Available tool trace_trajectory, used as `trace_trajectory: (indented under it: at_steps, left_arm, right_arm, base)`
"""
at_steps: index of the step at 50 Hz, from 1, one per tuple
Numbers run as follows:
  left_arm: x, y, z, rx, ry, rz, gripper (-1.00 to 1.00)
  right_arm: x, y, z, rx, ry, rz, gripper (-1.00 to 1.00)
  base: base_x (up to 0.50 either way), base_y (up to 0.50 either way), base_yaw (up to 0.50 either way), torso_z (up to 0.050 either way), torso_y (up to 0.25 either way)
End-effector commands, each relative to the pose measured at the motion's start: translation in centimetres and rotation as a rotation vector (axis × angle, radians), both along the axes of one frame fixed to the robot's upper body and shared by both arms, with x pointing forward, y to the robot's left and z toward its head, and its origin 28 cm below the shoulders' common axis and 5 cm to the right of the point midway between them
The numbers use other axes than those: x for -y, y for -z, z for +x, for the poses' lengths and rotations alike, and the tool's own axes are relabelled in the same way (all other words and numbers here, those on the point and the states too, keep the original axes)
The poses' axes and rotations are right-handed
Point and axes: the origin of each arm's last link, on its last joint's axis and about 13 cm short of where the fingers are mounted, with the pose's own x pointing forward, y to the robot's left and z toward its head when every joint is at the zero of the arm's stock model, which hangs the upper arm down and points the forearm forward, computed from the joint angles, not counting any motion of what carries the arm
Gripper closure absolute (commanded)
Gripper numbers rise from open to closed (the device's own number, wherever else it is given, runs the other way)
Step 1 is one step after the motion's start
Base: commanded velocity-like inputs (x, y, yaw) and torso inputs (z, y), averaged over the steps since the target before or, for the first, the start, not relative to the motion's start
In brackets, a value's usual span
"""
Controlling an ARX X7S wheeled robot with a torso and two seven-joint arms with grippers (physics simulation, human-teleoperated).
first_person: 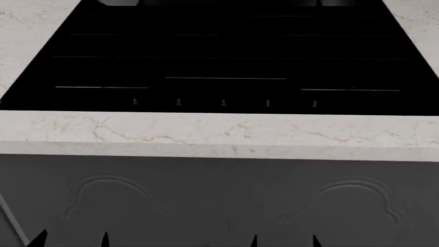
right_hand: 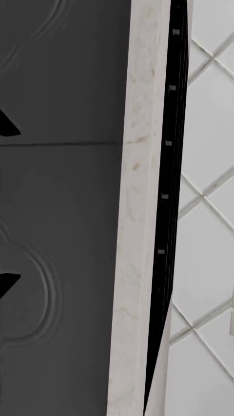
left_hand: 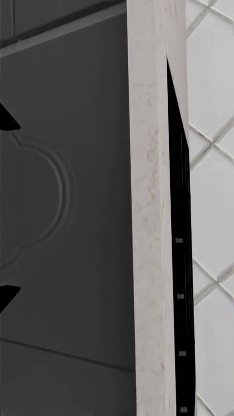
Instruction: Navigate to the stove.
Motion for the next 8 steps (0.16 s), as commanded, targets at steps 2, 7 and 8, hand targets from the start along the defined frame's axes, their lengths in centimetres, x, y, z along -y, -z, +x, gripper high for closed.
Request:
trace_trajectory:
  at_steps: [2, 7, 8]
  left_arm:
    - [0.02, 0.05, 0.01, 0.000, 0.000, 0.000, -1.00]
    - [0.02, 0.06, 0.01, 0.000, 0.001, 0.001, -1.00]
    - [0.02, 0.06, 0.01, 0.000, 0.000, 0.000, -1.00]
  right_arm:
    - [-0.05, -0.02, -0.03, 0.000, -0.001, 0.000, -1.00]
    - [-0.06, -0.04, -0.05, 0.001, -0.001, -0.002, -1.00]
    - [-0.07, -0.04, -0.06, 0.002, -0.001, -0.003, -1.00]
  base:
    - [0.00, -0.50, 0.00, 0.000, 0.000]
    - [0.00, -0.50, 0.00, 0.000, 0.000]
    - [0.00, -0.50, 0.00, 0.000, 0.000]
